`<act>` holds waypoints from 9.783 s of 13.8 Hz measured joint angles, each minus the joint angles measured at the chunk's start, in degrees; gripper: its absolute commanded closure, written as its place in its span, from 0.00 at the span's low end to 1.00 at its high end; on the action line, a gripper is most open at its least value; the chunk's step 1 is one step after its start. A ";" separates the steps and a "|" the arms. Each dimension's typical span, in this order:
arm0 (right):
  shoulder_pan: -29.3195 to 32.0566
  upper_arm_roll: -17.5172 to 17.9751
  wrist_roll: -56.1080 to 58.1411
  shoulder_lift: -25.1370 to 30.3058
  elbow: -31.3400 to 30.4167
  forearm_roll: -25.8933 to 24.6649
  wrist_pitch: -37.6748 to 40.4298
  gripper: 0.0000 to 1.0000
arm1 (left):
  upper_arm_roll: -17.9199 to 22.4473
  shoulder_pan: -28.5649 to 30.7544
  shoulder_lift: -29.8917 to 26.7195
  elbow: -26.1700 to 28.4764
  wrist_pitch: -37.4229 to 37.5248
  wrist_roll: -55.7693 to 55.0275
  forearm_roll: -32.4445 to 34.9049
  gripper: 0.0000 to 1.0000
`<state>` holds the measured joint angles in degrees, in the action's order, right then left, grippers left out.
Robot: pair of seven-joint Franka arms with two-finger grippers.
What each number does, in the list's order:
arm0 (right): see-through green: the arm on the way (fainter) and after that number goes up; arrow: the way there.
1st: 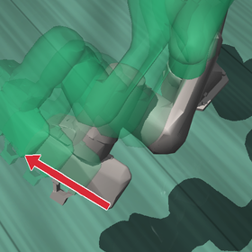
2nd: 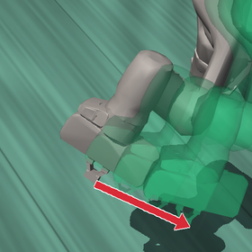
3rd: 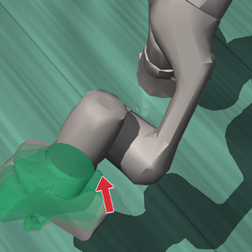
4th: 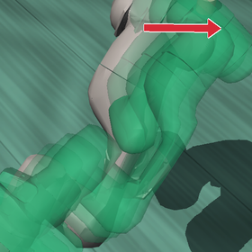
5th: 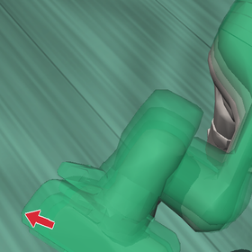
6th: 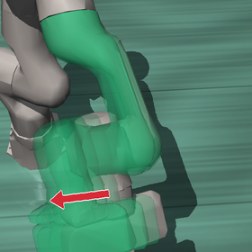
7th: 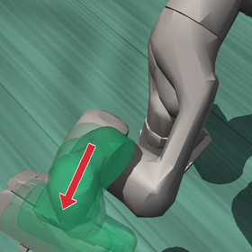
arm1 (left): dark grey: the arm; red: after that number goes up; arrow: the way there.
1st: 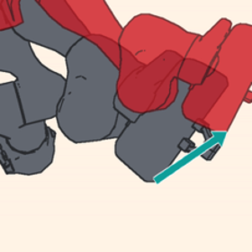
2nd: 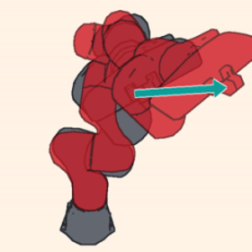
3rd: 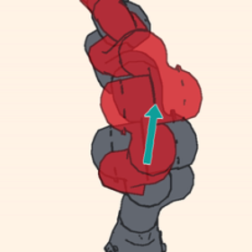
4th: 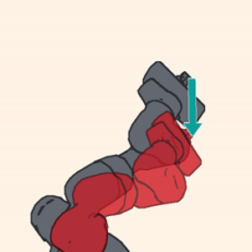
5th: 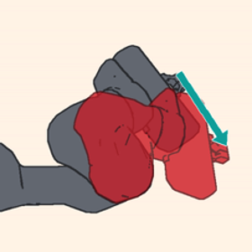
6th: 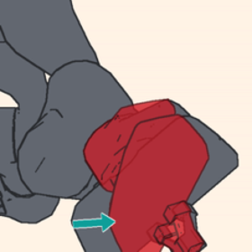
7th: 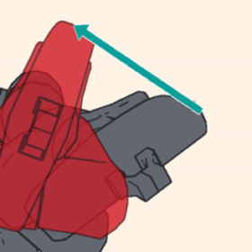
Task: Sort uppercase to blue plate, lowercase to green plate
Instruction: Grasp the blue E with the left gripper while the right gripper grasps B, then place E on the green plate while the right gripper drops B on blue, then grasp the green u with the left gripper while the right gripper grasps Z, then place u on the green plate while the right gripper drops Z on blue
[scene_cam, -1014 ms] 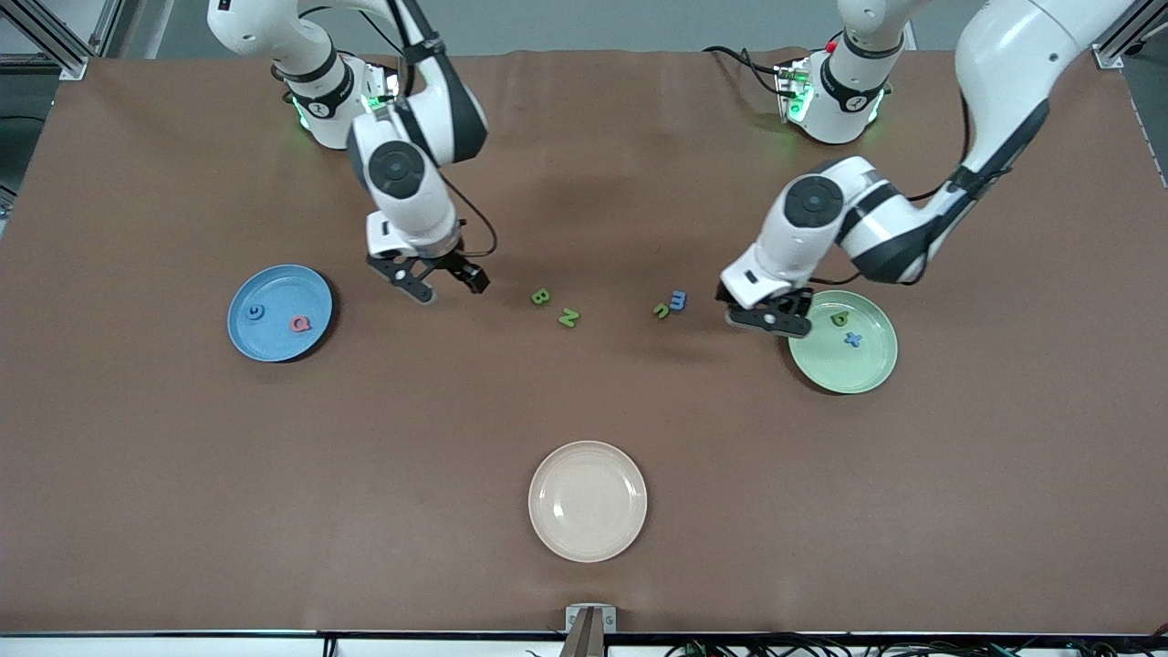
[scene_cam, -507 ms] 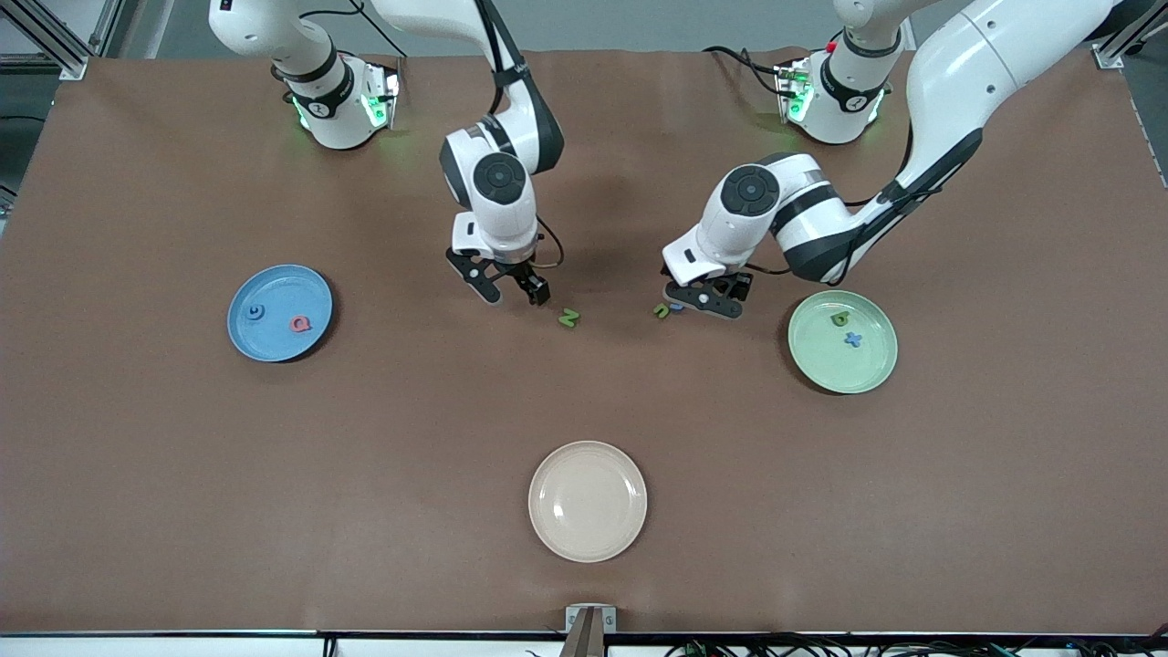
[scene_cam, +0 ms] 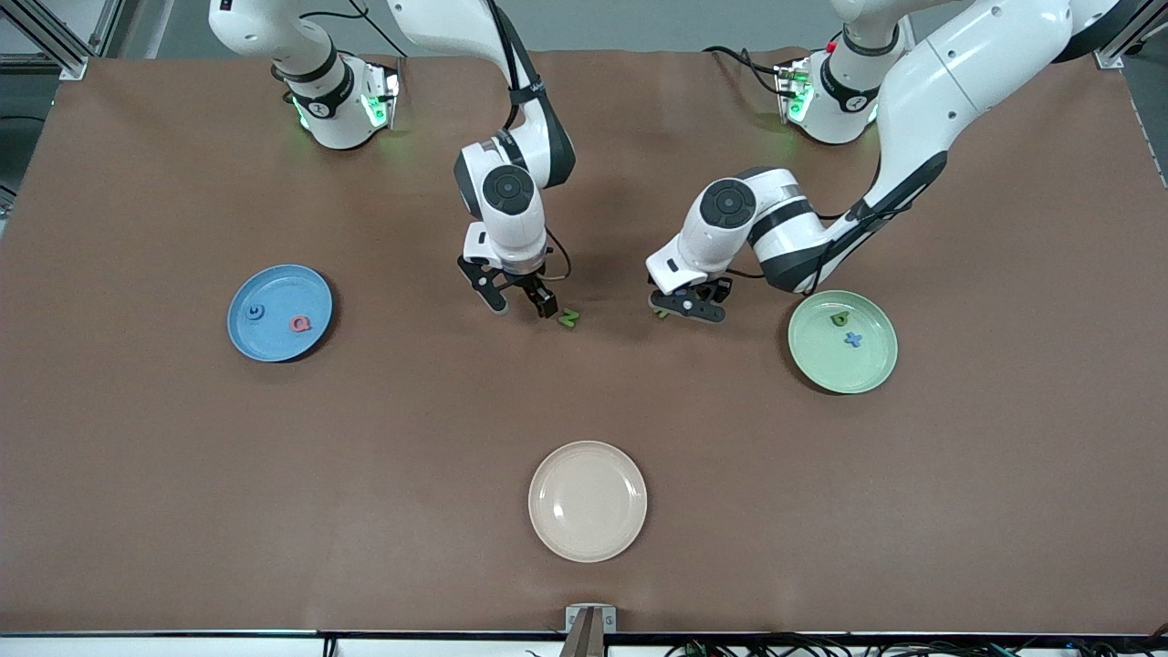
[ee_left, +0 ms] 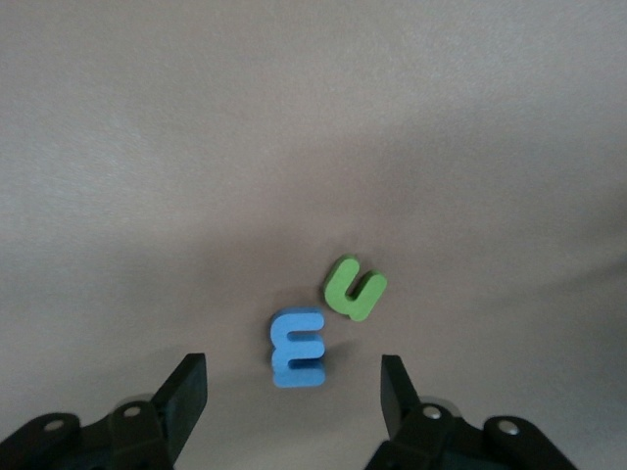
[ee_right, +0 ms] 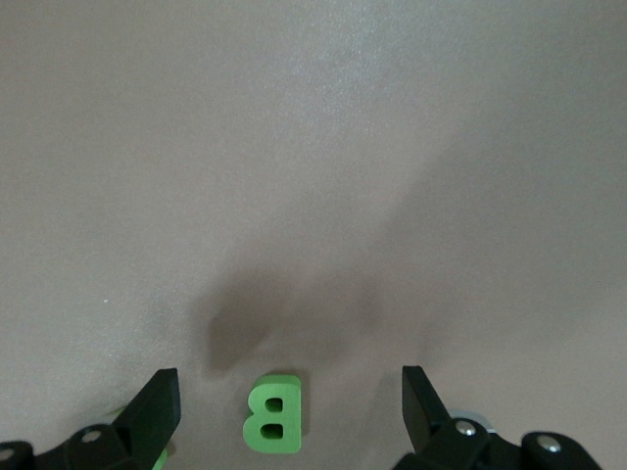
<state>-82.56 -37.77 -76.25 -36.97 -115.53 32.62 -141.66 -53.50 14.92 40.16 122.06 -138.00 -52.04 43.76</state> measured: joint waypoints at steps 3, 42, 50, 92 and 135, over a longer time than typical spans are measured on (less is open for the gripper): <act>-0.01 0.93 -0.60 -0.02 0.13 0.02 -0.20 0.15 | 1.32 -2.06 0.06 -0.33 -0.15 -1.07 0.00 0.37; 3.78 -46.60 98.49 5.01 -16.17 -0.50 22.87 0.00 | -11.07 37.44 -5.08 7.88 4.43 11.93 4.73 0.89; -2.41 -45.85 90.85 5.11 -15.60 -0.37 24.79 0.00 | -11.03 38.49 -2.59 8.13 4.41 12.30 7.82 0.07; 12.96 10.58 26.54 -10.48 22.62 -4.15 9.17 0.50 | 5.52 -9.04 3.93 -7.61 1.90 -31.67 3.40 0.74; 16.64 -35.63 107.05 -4.87 -5.16 -0.10 32.25 0.76 | -18.07 46.00 1.20 12.97 7.50 -2.82 18.52 0.01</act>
<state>-65.92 -73.40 30.80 -41.83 -120.69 32.52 -109.41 -71.57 60.91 41.36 135.03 -130.50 -54.86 62.28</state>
